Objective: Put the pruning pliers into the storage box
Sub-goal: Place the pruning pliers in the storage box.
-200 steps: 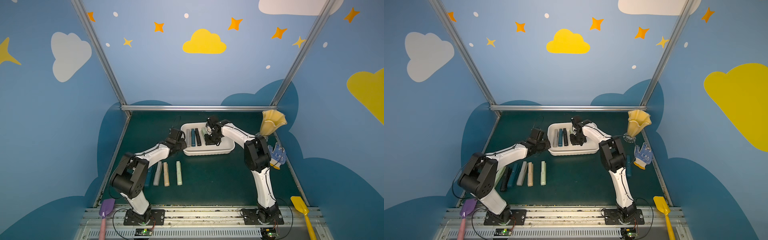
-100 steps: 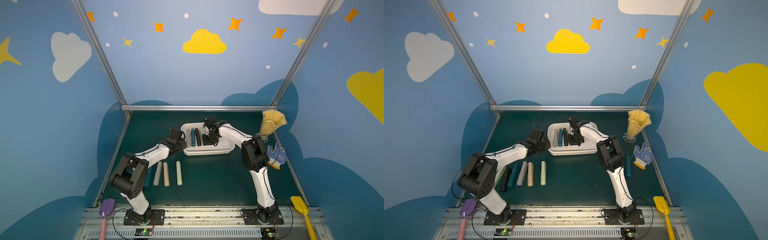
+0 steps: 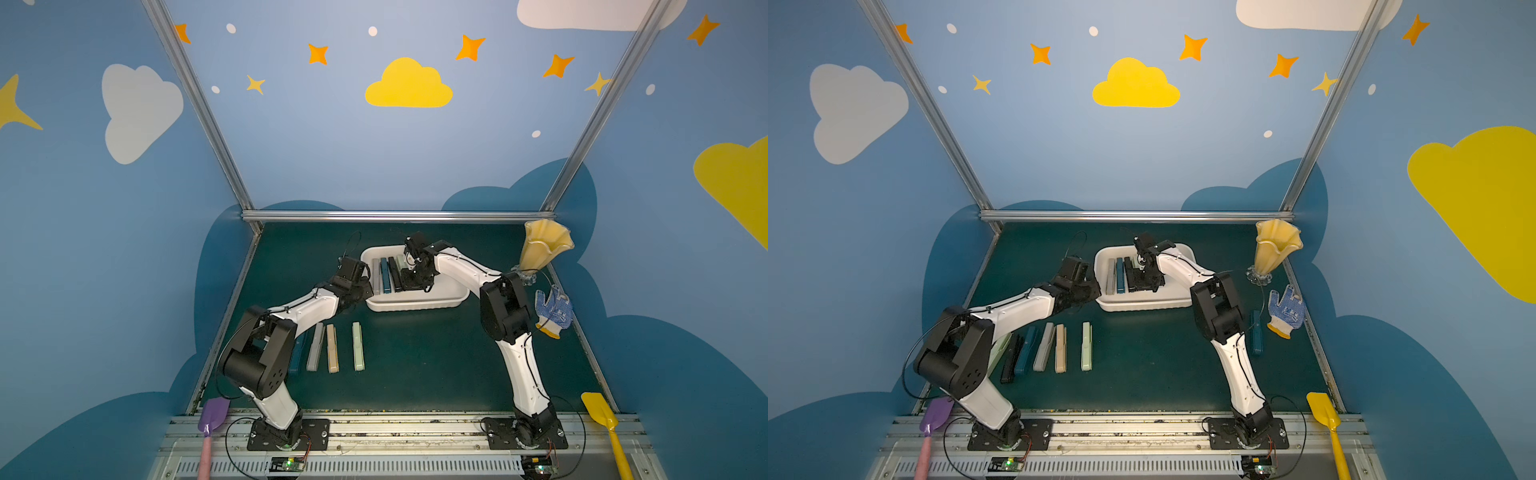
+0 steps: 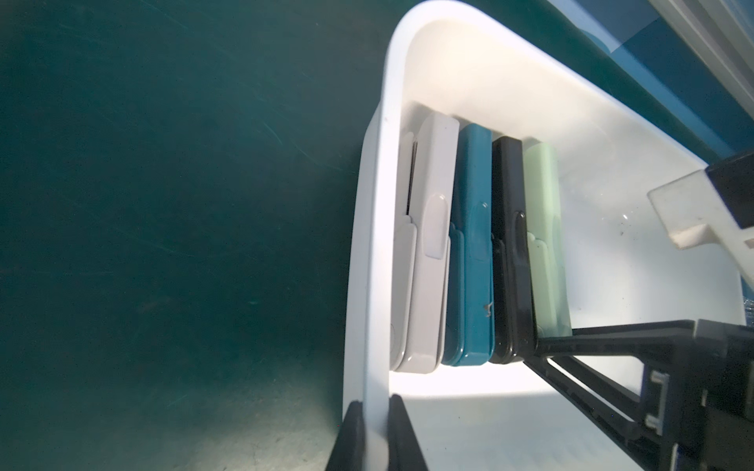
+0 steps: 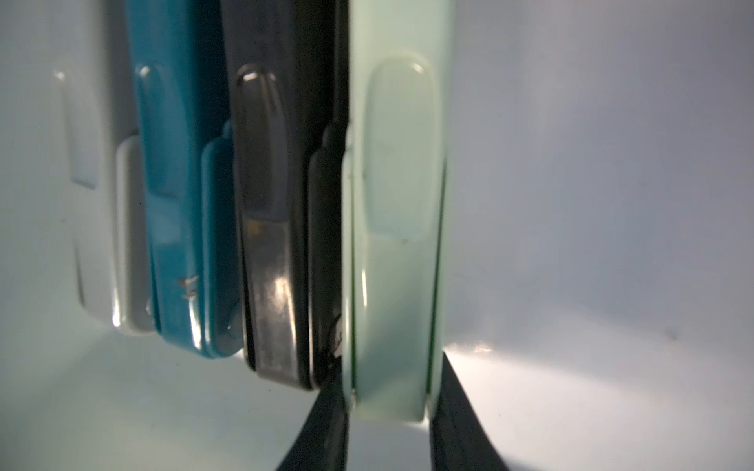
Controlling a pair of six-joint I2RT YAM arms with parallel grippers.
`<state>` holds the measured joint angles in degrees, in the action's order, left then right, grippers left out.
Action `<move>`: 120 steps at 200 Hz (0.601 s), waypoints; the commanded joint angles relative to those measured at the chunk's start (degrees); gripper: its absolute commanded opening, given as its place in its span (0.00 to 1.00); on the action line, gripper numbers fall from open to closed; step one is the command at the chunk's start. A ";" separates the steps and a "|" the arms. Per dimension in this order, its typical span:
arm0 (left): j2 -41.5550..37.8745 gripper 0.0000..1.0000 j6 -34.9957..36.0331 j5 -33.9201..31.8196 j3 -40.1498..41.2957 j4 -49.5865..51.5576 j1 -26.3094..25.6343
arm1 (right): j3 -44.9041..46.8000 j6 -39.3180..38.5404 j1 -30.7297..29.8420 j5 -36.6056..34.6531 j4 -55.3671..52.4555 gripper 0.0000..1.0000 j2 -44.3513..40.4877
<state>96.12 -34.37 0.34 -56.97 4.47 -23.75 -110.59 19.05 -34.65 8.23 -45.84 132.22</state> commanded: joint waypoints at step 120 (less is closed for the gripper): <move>-1.30 0.11 -0.13 -1.48 0.20 -1.31 0.19 | -1.62 0.46 -0.50 -0.13 -0.62 0.32 -0.91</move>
<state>96.12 -34.39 0.34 -56.97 4.47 -23.75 -110.59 19.27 -34.72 8.16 -45.87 132.22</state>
